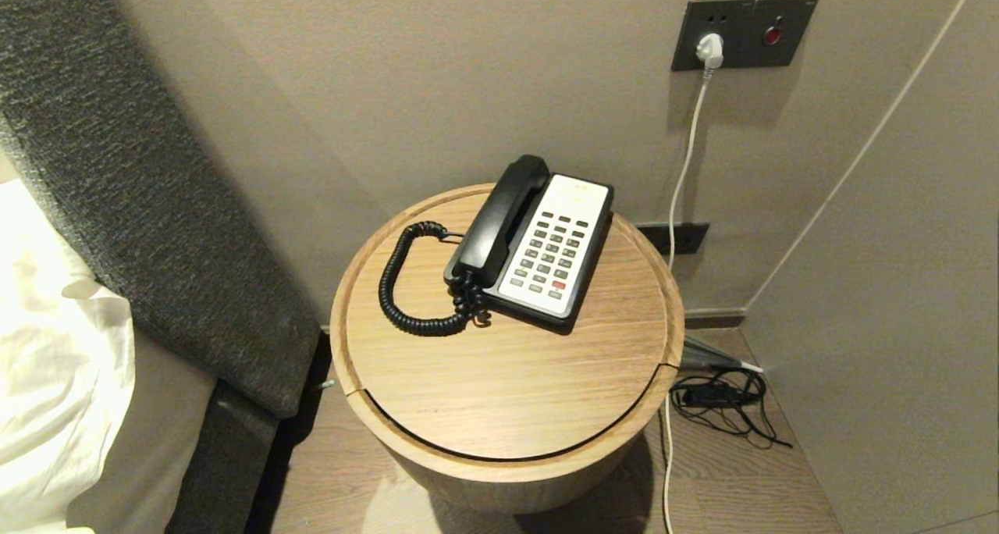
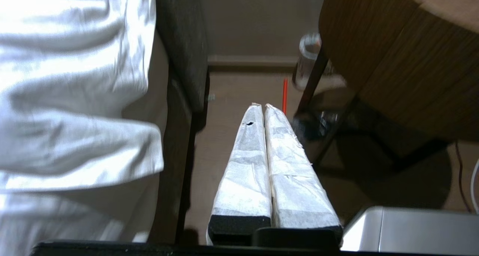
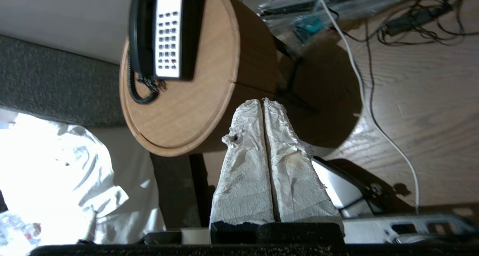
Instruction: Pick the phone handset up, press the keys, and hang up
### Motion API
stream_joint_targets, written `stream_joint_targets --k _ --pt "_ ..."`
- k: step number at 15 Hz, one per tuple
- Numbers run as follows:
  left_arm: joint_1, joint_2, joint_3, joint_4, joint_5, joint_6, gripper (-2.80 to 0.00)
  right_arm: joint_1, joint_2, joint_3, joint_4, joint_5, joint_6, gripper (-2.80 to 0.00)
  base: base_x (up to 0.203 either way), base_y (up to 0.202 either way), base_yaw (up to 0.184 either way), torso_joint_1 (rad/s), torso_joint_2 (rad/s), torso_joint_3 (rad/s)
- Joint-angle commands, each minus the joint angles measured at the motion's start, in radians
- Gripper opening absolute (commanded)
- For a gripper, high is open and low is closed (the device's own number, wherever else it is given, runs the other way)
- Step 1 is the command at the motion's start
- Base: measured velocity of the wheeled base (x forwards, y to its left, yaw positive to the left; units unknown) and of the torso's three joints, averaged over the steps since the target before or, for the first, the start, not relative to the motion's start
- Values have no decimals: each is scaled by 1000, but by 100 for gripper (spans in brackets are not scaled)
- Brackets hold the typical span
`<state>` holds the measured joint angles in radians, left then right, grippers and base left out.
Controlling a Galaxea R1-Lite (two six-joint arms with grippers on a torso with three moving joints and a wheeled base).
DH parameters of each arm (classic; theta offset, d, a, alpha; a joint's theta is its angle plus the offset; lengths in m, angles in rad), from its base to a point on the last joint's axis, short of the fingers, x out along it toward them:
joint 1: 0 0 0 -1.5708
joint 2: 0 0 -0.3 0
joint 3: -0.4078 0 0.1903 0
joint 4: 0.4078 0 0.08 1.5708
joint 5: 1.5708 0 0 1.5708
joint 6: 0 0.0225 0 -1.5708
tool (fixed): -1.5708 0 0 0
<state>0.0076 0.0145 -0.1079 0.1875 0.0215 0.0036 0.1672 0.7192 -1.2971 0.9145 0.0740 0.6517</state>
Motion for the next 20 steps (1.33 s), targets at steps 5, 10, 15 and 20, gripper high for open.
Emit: stream_joint_targets --k 5,10,15,20 --pt "0 -13 40 -23 -13 26 -280 -58 -310 214 15 -9 -86 -280 0 0 0 0 0 0" --pt "0 -13 46 -36 -15 26 -280 -141 -479 394 -40 42 -267 -280 0 0 0 0 0 0" --pt "0 -13 46 -36 -15 26 -280 -160 -601 648 -173 33 -353 -280 0 0 0 0 0 0" --pt "0 -13 46 -36 -15 26 -280 -162 -620 1041 -639 -22 -461 -280 0 0 0 0 0 0"
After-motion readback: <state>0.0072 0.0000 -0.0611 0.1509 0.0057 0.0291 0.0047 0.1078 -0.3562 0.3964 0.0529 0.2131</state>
